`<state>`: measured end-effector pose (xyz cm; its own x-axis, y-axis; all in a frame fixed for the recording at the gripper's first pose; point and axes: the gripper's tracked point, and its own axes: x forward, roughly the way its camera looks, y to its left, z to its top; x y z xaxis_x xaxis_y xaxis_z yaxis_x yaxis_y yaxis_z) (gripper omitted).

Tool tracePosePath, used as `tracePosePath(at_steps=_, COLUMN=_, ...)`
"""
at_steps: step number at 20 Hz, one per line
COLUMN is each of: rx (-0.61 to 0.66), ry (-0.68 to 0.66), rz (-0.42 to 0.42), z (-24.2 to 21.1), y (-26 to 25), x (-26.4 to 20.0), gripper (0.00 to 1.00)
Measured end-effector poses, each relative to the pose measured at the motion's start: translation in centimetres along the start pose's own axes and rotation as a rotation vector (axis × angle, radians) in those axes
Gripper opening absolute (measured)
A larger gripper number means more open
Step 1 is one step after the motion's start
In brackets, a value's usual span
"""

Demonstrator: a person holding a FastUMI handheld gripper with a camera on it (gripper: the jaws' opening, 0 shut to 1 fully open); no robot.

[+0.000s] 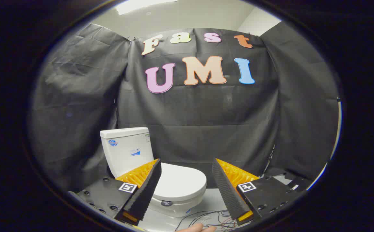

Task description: Open the toilet lid.

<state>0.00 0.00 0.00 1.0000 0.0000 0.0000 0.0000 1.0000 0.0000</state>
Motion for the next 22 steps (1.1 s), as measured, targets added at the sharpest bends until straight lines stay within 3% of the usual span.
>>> tracePosePath(at_steps=8, rx=-0.006, ry=-0.008, rz=0.003, z=-0.2, y=0.2, x=0.8, gripper=0.97)
tracePosePath(at_steps=13, rx=-0.014, ry=0.008, rz=0.01, z=-0.1, y=0.7, x=4.7, gripper=0.97)
tracePosePath(at_steps=19, rx=-0.113, ry=0.039, rz=0.067, z=-1.4, y=3.5, x=7.5, gripper=0.98)
tracePosePath(at_steps=22, rx=-0.06, ry=0.047, rz=0.119, z=-2.9, y=5.5, x=9.3, gripper=0.98)
